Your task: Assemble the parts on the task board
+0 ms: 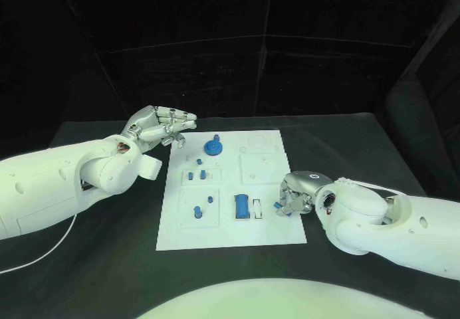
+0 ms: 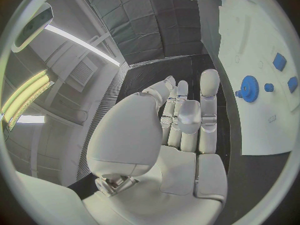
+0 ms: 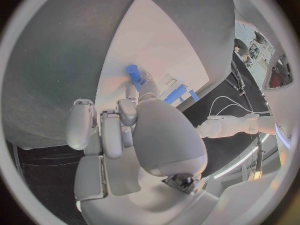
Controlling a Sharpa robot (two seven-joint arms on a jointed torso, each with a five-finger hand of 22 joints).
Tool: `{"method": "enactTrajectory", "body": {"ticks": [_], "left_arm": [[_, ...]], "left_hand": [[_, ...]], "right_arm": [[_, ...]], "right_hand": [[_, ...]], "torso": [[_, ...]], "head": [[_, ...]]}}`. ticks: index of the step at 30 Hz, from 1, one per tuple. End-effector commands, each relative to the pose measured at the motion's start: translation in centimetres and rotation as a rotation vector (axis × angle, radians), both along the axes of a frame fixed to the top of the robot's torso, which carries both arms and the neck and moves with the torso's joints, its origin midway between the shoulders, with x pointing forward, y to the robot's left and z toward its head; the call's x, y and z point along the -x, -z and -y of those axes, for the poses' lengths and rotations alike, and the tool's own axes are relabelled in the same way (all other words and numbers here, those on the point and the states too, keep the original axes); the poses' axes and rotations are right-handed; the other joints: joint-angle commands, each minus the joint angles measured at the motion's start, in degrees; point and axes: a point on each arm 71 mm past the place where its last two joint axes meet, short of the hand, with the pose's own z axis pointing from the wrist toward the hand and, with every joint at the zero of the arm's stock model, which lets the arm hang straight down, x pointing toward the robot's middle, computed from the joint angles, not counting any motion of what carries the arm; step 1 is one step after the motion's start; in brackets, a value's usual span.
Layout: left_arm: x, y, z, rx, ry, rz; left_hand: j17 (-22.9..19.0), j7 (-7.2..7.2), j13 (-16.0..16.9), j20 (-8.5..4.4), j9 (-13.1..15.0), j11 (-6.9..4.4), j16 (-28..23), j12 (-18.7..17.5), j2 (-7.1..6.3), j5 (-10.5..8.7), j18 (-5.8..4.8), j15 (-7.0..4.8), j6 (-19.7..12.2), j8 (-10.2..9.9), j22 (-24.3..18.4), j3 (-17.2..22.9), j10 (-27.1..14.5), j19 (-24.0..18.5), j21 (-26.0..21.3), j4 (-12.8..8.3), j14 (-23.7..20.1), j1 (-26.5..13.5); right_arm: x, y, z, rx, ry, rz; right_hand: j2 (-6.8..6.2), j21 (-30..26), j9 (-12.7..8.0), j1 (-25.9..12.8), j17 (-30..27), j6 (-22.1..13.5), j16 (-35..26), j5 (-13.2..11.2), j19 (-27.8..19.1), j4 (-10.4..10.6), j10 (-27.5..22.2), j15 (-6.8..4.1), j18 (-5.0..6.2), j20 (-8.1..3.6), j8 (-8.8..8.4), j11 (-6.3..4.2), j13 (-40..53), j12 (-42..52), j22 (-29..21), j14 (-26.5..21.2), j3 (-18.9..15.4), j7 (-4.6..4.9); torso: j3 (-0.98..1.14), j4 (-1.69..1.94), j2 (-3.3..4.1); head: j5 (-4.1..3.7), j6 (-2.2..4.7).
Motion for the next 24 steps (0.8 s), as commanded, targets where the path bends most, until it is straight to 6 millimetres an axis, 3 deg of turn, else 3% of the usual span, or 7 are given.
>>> {"method": "enactTrajectory", "body": {"ticks": [1, 6, 8, 10, 14, 24], "left_arm": [[0.0, -0.1, 0.1, 0.007, 0.010, -0.002], [0.0, -0.1, 0.0, 0.007, 0.010, -0.002], [0.0, -0.1, 0.0, 0.007, 0.010, -0.002], [0.0, -0.1, 0.0, 0.008, 0.011, -0.001], [0.1, -0.1, 0.0, 0.008, 0.012, -0.001], [0.1, -0.1, 0.0, 0.008, 0.011, -0.001]], "left_hand": [[-0.1, 0.00, 0.1, 0.21, -0.1, 0.00, -0.2, 0.4, 0.14, 0.08, 1.01, -0.02, -0.2, 0.2, -0.1, 0.2, -0.4, -0.2, -0.2, 0.2, -0.3, -0.4], [-0.1, 0.00, 0.1, 0.21, -0.1, 0.00, -0.2, 0.4, 0.14, 0.08, 1.01, -0.02, -0.2, 0.2, -0.1, 0.2, -0.4, -0.2, -0.2, 0.2, -0.3, -0.4], [-0.1, 0.00, 0.1, 0.21, -0.1, 0.00, -0.2, 0.4, 0.14, 0.08, 1.01, -0.02, -0.2, 0.2, -0.1, 0.2, -0.4, -0.2, -0.2, 0.2, -0.3, -0.4], [-0.1, 0.00, 0.1, 0.21, -0.1, 0.00, -0.2, 0.4, 0.14, 0.08, 1.01, -0.02, -0.2, 0.2, -0.1, 0.2, -0.4, -0.2, -0.2, 0.2, -0.3, -0.4], [-0.1, 0.00, 0.1, 0.21, -0.1, 0.00, -0.2, 0.4, 0.14, 0.08, 1.01, -0.02, -0.2, 0.2, -0.1, 0.2, -0.4, -0.2, -0.2, 0.2, -0.3, -0.4], [-0.1, 0.00, 0.1, 0.21, -0.1, 0.00, -0.2, 0.4, 0.14, 0.08, 1.01, -0.02, -0.2, 0.2, -0.1, 0.2, -0.4, -0.2, -0.2, 0.2, -0.3, -0.4]], "right_arm": [[0.3, 1.2, 0.7, 0.114, 0.006, -0.052], [0.5, 0.8, 0.8, 0.062, 0.039, -0.033], [0.6, 0.6, 0.9, 0.027, 0.054, -0.030], [0.7, 0.5, 1.0, -0.020, 0.075, -0.030], [1.0, 0.0, 1.0, -0.108, 0.108, -0.023], [1.5, -1.1, 0.4, -0.231, 0.126, 0.029]], "right_hand": [[1.89, -0.2, -0.3, 2.7, 0.2, -0.2, -0.1, 0.6, -0.4, -0.7, -0.3, -0.51, 0.55, 0.17, -0.43, -0.04, 0.0, -0.3, 0.0, 3.1, 0.4, -0.04], [4.54, 0.2, -0.4, 4.3, 0.8, 0.8, 0.2, 1.9, 0.2, -1.0, 0.0, -0.79, 0.41, -0.04, -0.49, -0.42, 0.5, 0.3, 0.6, 3.2, 2.8, -0.47], [5.02, 0.6, -0.4, 4.3, 1.1, 1.0, 0.3, 2.6, 0.6, -0.8, 0.1, -0.87, 0.28, -0.13, -0.66, -0.51, 0.6, 0.4, 1.2, 3.3, 3.4, -0.57], [5.51, 1.0, -0.7, 3.6, 1.5, 0.9, 0.5, 5.3, 1.1, -0.1, 0.4, -0.94, 0.13, -0.25, -1.25, -0.60, 0.8, 0.7, 1.8, 3.4, 4.3, -0.61], [5.47, 1.3, -1.0, 3.3, 2.1, 1.1, 0.8, 6.8, 1.5, 0.3, 0.8, -1.00, 0.01, -0.33, -2.02, -0.61, 1.1, 1.1, 2.3, 3.5, 5.6, -0.65], [4.42, 1.8, -1.4, 2.4, 2.8, 1.8, 1.1, 7.2, 2.0, 1.2, 1.2, -0.99, -0.16, -0.34, -3.45, -0.56, 1.5, 1.5, 3.0, 3.6, 7.4, -0.63]], "torso": [[0.00, 0.03, -0.02], [0.06, -0.05, -0.02], [0.06, -0.08, -0.04], [0.02, -0.07, -0.07], [-0.01, 0.06, -0.01], [-0.07, 0.03, -0.03]], "head": [[-0.05, 0.00], [0.09, 0.00], [0.08, 0.02], [0.00, 0.04], [-0.09, 0.09], [0.08, 0.06]]}}
